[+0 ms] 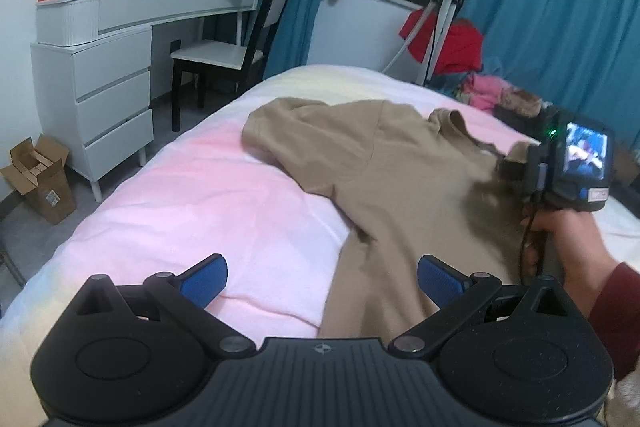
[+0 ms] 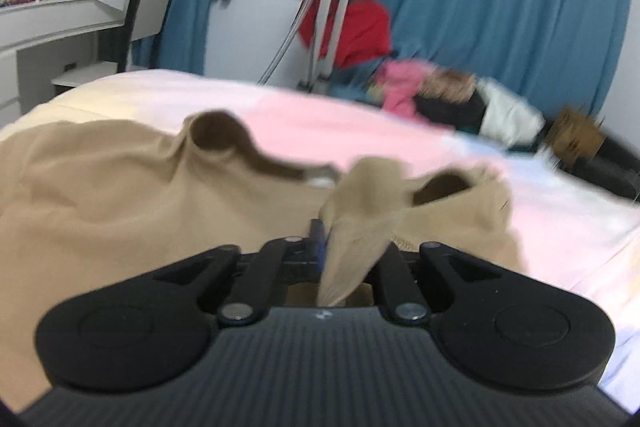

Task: Fold clothes

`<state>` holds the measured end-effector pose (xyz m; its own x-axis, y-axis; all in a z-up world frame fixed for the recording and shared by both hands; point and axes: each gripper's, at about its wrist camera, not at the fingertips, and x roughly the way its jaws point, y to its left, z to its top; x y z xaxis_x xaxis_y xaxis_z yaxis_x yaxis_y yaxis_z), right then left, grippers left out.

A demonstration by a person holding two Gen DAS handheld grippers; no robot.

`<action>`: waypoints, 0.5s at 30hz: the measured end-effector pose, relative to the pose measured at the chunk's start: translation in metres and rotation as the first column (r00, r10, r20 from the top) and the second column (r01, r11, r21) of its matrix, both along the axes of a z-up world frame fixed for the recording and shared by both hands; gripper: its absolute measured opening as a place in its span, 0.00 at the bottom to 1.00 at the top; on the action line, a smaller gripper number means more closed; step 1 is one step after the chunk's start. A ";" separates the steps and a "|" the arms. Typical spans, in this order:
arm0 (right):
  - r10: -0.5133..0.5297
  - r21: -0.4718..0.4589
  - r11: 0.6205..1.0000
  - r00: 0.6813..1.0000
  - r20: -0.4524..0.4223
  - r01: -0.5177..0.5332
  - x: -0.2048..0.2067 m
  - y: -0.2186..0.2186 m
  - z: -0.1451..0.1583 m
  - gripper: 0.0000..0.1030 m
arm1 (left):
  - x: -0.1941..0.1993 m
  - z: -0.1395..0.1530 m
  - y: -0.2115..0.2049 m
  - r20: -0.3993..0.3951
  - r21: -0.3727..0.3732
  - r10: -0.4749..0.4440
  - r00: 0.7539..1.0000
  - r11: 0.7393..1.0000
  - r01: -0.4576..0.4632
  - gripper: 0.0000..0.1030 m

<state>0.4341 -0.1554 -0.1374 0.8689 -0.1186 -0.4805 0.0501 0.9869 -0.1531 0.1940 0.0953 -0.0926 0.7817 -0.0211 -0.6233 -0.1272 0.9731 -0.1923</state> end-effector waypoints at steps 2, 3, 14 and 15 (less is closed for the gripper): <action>0.034 0.048 0.998 0.999 -0.003 -0.034 -0.006 0.001 0.002 0.66 | 0.002 0.000 -0.002 0.004 -0.002 -0.011 1.000 1.000 0.011 0.99; 0.052 0.067 0.996 0.999 0.010 -0.053 -0.014 0.001 0.007 0.66 | 0.002 -0.001 -0.003 0.006 -0.003 -0.016 1.000 1.000 0.016 0.99; 0.073 0.324 0.941 0.993 0.097 -0.101 -0.186 -0.022 0.084 0.66 | -0.018 0.018 -0.029 0.064 0.030 -0.092 0.994 0.995 0.090 0.99; 0.080 0.318 0.942 0.992 0.093 -0.106 -0.207 -0.023 0.087 0.66 | -0.023 0.021 -0.032 0.070 0.037 -0.101 0.992 0.994 0.099 0.99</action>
